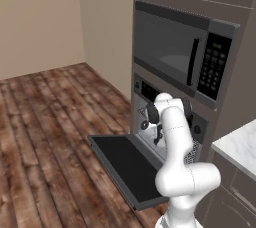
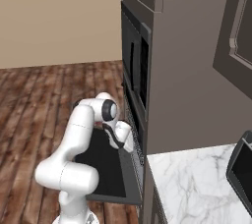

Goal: Place the fish on the top rack of the oven, and slide the tray back inside. Close the oven door.

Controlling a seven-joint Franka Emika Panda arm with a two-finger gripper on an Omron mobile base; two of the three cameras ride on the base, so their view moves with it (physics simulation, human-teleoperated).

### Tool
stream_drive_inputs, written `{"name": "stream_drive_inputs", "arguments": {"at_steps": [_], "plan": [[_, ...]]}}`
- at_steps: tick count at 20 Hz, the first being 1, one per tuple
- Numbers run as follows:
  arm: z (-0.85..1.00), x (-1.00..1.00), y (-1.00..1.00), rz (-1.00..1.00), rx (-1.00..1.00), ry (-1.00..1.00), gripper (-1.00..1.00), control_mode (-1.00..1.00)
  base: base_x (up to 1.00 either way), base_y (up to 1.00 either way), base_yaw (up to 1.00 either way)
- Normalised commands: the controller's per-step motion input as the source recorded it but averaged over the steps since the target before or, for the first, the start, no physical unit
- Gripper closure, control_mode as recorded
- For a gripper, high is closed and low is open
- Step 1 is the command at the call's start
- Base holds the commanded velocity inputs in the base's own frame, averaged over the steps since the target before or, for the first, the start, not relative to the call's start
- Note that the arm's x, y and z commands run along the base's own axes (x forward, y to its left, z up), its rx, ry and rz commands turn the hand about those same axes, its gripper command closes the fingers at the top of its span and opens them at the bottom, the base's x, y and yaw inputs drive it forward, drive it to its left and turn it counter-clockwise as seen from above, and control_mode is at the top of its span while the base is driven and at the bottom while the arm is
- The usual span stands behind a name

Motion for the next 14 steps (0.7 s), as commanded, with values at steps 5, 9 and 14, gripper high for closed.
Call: {"name": "stream_drive_inputs", "arguments": {"at_steps": [5, 9, 14], "plan": [[0.29, -0.39, 0.1, 0.1, -0.04, 0.0, -1.0, -1.0, 0.0, 0.0, 0.0], [0.14, -0.83, 0.99, 0.12, -0.14, -0.08, -1.0, -1.0, 0.0, 0.0, 0.0], [0.64, -0.81, 1.0, 0.08, -0.12, -0.25, -1.0, -1.0, 0.0, 0.0, 0.0]]}}
